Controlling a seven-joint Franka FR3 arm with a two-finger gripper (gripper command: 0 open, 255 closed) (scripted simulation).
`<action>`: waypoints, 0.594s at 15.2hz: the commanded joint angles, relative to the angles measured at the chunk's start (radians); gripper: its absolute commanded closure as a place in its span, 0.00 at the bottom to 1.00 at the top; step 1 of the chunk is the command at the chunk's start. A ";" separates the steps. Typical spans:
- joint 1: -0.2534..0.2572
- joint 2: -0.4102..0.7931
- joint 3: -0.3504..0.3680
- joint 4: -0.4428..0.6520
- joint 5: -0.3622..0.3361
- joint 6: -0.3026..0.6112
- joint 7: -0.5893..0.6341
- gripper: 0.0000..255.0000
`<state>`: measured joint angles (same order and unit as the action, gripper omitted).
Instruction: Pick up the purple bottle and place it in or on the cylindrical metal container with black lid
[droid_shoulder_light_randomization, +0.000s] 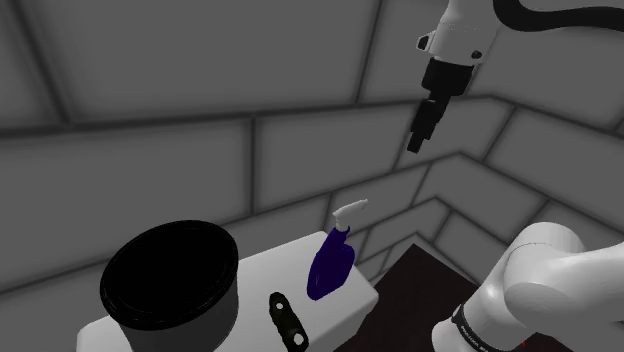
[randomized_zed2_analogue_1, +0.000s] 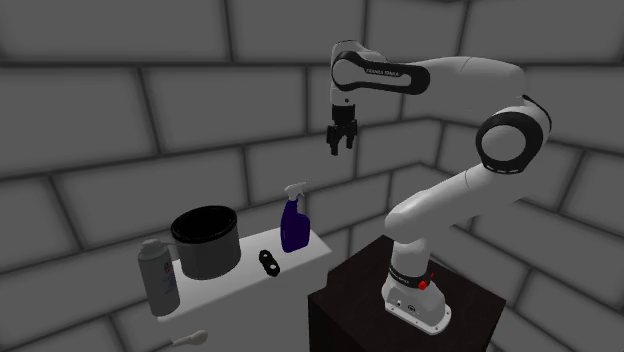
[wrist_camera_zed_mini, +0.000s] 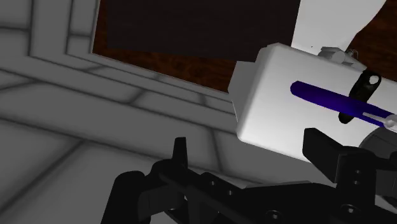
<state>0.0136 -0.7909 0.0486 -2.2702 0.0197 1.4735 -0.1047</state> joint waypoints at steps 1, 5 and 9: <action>0.000 0.000 0.000 0.000 0.000 0.000 0.000 0.00; 0.104 -0.073 -0.051 -0.175 0.059 0.195 -0.194 0.00; 0.219 -0.126 -0.105 -0.329 0.122 0.378 -0.399 0.00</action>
<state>0.2014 -0.9050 -0.0435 -2.5582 0.1233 1.7953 -0.4467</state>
